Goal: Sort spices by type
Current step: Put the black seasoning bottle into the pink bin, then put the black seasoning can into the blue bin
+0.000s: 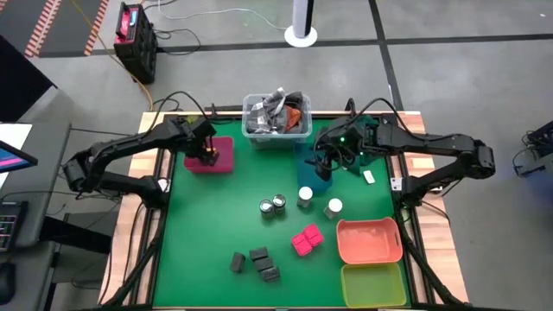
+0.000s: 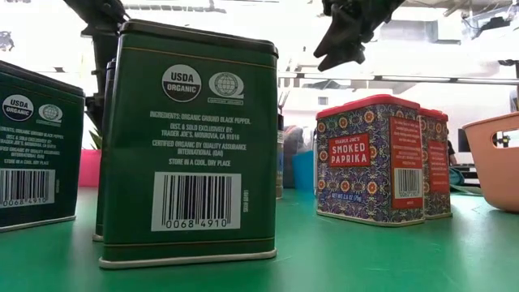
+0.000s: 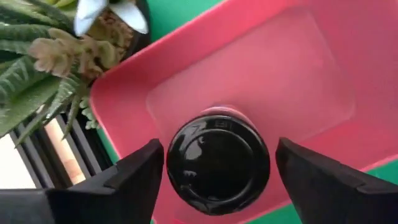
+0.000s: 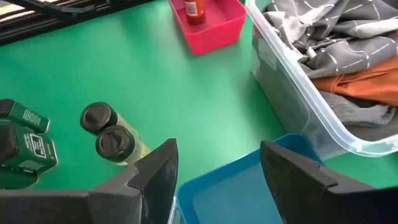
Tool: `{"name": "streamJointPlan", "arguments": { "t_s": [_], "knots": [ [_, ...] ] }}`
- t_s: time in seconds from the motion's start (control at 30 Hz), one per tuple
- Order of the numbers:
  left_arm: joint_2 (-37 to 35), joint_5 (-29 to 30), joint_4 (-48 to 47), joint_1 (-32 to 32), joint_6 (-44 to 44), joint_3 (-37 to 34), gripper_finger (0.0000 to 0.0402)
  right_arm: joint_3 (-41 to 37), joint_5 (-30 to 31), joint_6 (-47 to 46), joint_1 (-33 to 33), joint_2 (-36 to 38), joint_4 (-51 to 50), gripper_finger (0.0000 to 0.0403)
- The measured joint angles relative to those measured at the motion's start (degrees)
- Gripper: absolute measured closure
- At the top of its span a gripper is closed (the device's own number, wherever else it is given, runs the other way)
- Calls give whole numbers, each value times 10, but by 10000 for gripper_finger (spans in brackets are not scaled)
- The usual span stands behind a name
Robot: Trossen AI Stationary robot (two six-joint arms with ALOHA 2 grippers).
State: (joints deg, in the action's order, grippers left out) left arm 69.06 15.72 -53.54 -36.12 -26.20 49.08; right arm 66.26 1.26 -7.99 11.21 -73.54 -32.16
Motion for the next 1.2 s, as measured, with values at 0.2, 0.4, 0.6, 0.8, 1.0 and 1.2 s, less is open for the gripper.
{"name": "streamJointPlan", "arguments": {
  "t_s": [0.2, 0.4, 0.6, 0.8, 1.0, 1.2],
  "knots": [
    [-39, 28, 14, 14, -13, 0, 103, 0, 0, -3, -2, 0, -13, 148],
    [-93, 77, 40, 54, 15, 1, 102, 0, 0, -9, -10, 0, -14, 148],
    [-99, 37, 61, 106, 110, 50, 102, 0, 1, -51, -13, 0, -14, 148],
    [-98, -119, 160, 164, 196, 71, 102, 0, 36, -90, -19, -2, -19, 148],
    [-98, -210, 181, 227, 166, 72, 102, 0, 48, -119, -18, -2, -25, 148],
    [-98, -219, 177, 330, 94, 72, 102, 0, 49, -116, -2, -3, -33, 148]
  ]
}}
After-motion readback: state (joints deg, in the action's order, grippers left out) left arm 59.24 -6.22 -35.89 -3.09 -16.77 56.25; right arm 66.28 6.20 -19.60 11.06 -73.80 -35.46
